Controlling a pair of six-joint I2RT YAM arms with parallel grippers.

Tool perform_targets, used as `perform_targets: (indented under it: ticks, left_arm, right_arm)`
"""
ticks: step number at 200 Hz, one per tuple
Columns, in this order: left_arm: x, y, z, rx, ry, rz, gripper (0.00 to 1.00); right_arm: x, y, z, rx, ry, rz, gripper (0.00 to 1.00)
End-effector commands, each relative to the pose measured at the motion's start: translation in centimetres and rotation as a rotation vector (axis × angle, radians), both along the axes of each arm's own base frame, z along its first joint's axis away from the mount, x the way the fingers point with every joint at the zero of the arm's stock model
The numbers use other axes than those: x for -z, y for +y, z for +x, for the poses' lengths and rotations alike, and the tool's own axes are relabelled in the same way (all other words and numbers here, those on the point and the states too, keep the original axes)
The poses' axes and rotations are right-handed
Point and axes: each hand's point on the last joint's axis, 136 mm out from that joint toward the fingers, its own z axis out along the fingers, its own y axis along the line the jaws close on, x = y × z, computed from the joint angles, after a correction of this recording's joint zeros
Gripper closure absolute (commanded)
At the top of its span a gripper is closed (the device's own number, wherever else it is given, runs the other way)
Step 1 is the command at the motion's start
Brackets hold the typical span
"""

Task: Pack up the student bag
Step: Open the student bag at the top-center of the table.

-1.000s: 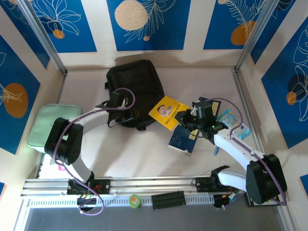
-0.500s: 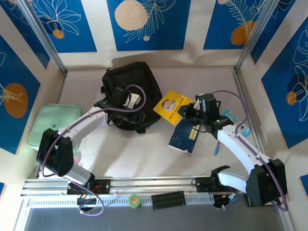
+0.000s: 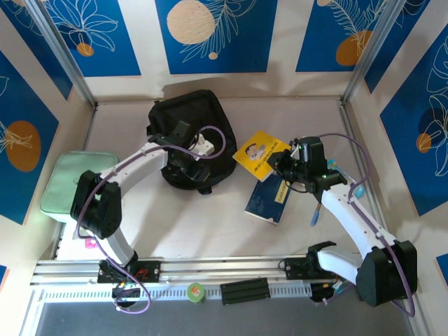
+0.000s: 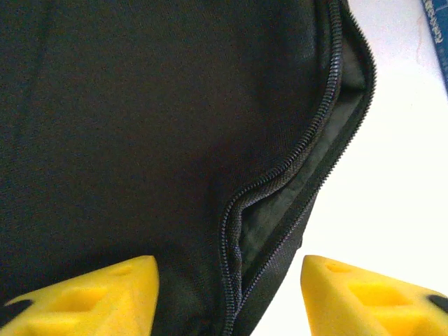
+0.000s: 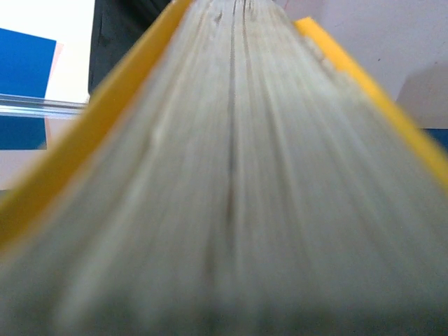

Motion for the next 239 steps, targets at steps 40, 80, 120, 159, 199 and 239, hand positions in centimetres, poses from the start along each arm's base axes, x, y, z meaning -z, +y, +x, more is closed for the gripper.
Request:
perform_targets:
  ticks: [40,80,120,159,199,239]
  left_arm:
    - [1.5,-0.4,-0.1,0.050,0.054,0.071,0.54]
    - [2.9,-1.0,-0.3,0.063,0.101,0.104,0.54]
    - [3.7,-0.4,1.0,0.025,0.054,0.193,0.64]
    - [3.8,-0.2,1.4,0.014,0.024,0.238,0.73]
    - [1.6,-0.8,1.4,0.010,-0.018,0.179,0.94]
    - [-4.6,-1.5,2.2,-0.058,-0.178,0.033,0.99]
  right_arm:
    - [-2.6,-0.5,0.3,0.011,-0.074,0.038,0.92]
    - [-3.0,-0.6,0.3,0.010,-0.078,0.046,0.92]
    - [-2.7,-1.0,0.1,0.020,-0.069,0.047,0.92]
    - [-2.5,-1.3,-0.1,0.034,-0.062,0.046,0.92]
    - [-2.7,-2.0,-0.2,0.050,-0.067,0.036,0.92]
    - [-2.7,-3.9,-0.7,0.108,-0.079,0.021,0.92]
